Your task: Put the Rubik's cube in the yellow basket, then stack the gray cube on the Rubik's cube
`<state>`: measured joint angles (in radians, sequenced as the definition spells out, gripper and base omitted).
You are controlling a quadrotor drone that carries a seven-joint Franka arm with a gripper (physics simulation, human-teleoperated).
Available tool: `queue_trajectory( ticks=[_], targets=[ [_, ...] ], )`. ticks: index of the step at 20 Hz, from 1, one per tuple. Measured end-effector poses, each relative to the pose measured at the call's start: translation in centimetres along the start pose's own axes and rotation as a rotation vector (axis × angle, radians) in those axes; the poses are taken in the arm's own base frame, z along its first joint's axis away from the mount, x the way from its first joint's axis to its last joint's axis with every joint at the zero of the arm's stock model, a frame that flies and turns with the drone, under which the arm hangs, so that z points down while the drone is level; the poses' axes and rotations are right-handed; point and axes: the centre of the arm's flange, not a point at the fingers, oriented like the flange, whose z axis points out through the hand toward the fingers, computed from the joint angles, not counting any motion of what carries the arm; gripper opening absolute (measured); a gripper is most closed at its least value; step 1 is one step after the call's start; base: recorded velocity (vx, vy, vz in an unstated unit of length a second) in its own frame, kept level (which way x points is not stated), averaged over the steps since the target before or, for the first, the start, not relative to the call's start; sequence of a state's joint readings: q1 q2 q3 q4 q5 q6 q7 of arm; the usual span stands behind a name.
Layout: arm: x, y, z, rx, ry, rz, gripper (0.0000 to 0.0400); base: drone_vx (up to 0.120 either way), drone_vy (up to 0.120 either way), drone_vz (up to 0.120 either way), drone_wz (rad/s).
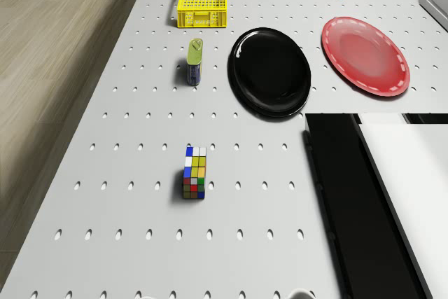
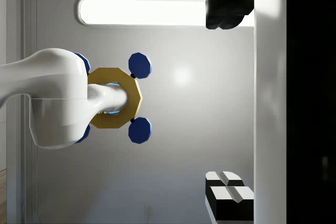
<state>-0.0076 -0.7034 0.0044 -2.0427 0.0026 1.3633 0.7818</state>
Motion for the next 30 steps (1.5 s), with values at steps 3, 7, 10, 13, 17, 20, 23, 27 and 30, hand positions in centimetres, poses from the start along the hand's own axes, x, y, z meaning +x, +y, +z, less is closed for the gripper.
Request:
queue_trajectory(
  ticks=[3,7,10,13,17,20,23,27,30],
  targets=[
    [-0.02,0.01,-0.03,0.001,0.002,0.0,0.04,0.12,0.12,0.0,0.0],
    [-0.04,0.03,-0.04,0.003,0.004,0.0,0.04,0.12,0.12,0.0,0.0],
    [-0.06,0.04,-0.04,0.004,0.007,0.0,0.04,0.12,0.12,0.0,0.0],
    [-0.09,0.04,-0.05,0.005,0.009,0.0,0.04,0.12,0.12,0.0,0.0],
    [-0.14,0.04,-0.05,0.004,0.014,0.0,0.04,0.12,0.12,0.0,0.0],
    [-0.19,0.02,-0.05,0.002,0.019,0.0,0.04,0.12,0.12,0.0,0.0],
    [-0.26,-0.02,-0.05,-0.002,0.026,0.0,0.04,0.12,0.0,0.0,0.0],
    [-0.42,-0.14,-0.04,-0.013,0.042,0.0,0.04,0.12,0.0,0.0,0.0],
    [-0.62,-0.31,-0.03,-0.03,0.063,0.0,0.04,0.12,0.0,0.0,0.0]
  ],
)
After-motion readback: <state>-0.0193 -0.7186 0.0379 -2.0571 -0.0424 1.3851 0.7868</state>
